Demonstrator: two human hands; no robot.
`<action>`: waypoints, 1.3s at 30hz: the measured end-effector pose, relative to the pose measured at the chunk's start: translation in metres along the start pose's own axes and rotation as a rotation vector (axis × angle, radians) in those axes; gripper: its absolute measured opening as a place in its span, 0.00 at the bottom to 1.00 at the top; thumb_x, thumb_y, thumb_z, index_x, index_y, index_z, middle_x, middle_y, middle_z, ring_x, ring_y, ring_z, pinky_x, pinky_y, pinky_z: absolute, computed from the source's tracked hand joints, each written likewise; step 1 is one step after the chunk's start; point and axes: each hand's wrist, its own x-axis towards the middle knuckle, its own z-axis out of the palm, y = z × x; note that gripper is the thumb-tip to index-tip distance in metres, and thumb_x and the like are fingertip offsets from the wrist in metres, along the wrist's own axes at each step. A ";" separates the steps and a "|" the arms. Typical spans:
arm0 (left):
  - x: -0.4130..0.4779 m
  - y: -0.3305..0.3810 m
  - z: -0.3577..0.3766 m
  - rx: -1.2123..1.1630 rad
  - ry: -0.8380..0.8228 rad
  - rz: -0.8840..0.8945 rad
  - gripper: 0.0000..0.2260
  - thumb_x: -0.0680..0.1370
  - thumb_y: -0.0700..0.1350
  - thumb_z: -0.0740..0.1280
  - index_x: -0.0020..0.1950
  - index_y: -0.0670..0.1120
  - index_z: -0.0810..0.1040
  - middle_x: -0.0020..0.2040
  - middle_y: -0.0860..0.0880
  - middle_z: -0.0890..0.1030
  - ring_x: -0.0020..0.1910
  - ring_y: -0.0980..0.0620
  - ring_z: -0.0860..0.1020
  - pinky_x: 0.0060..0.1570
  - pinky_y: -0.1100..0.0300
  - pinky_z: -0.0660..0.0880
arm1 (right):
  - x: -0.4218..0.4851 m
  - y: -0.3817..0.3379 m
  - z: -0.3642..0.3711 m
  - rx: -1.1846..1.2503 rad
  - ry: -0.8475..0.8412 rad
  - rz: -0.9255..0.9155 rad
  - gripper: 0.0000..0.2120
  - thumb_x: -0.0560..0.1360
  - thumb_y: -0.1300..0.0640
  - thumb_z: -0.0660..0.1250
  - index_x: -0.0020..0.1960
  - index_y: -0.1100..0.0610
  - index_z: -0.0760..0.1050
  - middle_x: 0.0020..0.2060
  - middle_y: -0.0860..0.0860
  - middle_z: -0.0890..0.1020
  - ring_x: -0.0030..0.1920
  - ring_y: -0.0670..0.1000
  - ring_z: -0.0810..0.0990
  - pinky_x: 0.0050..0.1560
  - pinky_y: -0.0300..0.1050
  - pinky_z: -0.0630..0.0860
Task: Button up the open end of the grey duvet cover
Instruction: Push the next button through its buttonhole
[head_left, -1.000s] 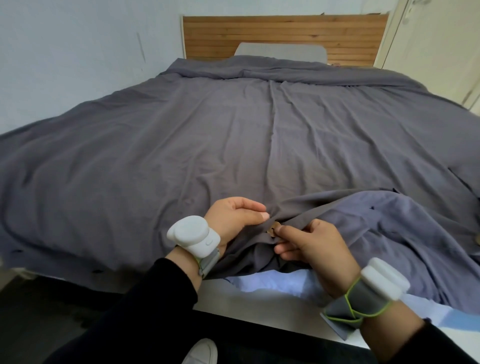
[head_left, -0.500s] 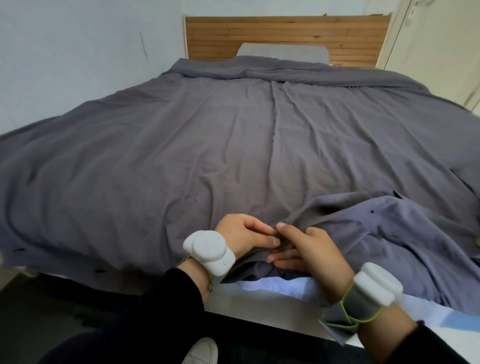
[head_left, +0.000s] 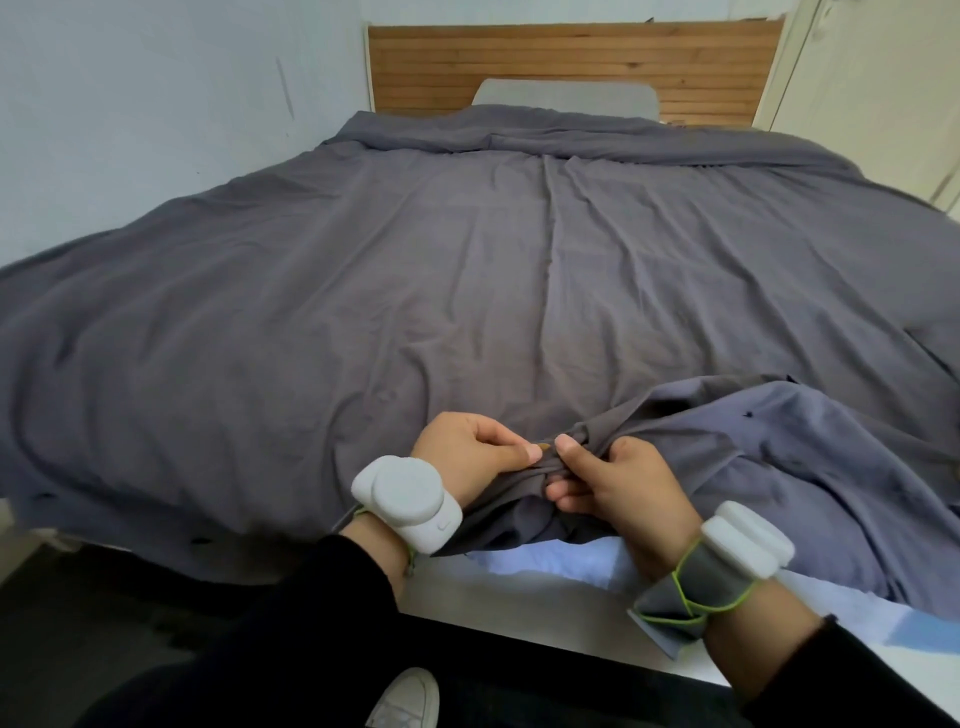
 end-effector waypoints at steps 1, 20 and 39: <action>0.000 0.001 0.001 0.003 0.011 0.009 0.03 0.68 0.45 0.75 0.38 0.46 0.85 0.30 0.53 0.84 0.30 0.62 0.80 0.35 0.72 0.74 | 0.000 -0.001 0.000 0.001 0.000 -0.005 0.13 0.77 0.56 0.65 0.43 0.67 0.79 0.23 0.53 0.81 0.23 0.45 0.79 0.26 0.34 0.76; 0.008 0.014 -0.025 0.103 -0.151 0.092 0.09 0.65 0.53 0.76 0.37 0.49 0.82 0.32 0.53 0.82 0.27 0.60 0.76 0.29 0.70 0.72 | -0.003 -0.019 -0.002 0.222 -0.123 -0.010 0.10 0.78 0.59 0.62 0.47 0.64 0.79 0.36 0.54 0.86 0.36 0.48 0.86 0.34 0.36 0.80; -0.032 0.024 -0.108 0.377 0.349 0.553 0.05 0.75 0.46 0.65 0.40 0.51 0.72 0.32 0.57 0.76 0.33 0.67 0.74 0.36 0.77 0.66 | -0.002 -0.084 0.012 0.515 -0.040 -0.210 0.08 0.78 0.62 0.60 0.43 0.58 0.75 0.25 0.47 0.82 0.29 0.42 0.82 0.32 0.33 0.79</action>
